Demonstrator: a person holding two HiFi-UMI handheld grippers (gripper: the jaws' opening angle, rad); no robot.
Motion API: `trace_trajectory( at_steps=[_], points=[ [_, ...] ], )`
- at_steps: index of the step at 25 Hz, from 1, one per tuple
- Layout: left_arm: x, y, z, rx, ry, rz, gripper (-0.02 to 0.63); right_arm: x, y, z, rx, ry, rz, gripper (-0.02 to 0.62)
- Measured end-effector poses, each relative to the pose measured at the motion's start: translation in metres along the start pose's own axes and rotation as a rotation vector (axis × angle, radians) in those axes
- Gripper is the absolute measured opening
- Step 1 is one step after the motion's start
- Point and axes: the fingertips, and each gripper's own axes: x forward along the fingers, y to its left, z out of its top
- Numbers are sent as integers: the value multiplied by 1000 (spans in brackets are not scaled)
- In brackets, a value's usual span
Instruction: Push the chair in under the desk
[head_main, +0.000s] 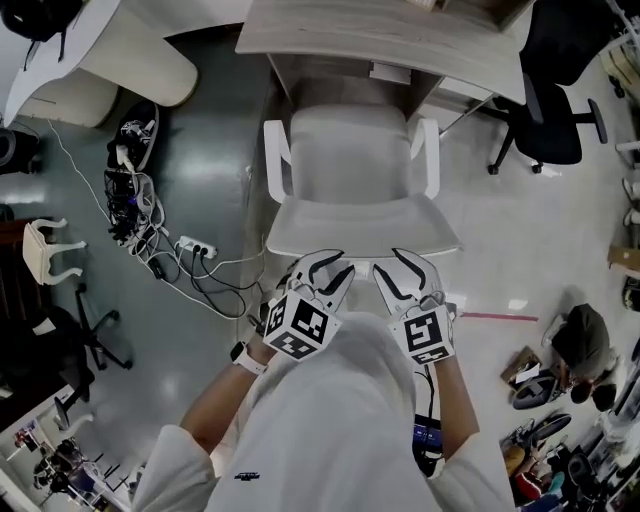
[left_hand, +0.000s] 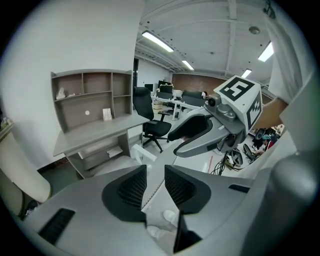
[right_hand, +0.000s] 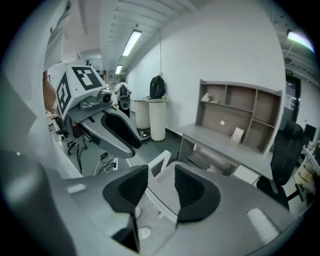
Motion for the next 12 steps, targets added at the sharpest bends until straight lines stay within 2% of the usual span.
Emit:
trace_trajectory(
  at_steps=[5,7,12],
  points=[
    [17,1,-24,61,81,-13,113,21,10,-26,-94,75,67,170],
    [22,1,-34,81,113,-26,127,30,14,-37,-143,110,79,189],
    [38,5,-55,128,192,-32,154,42,18,-59,-247,181,108,189]
  ],
)
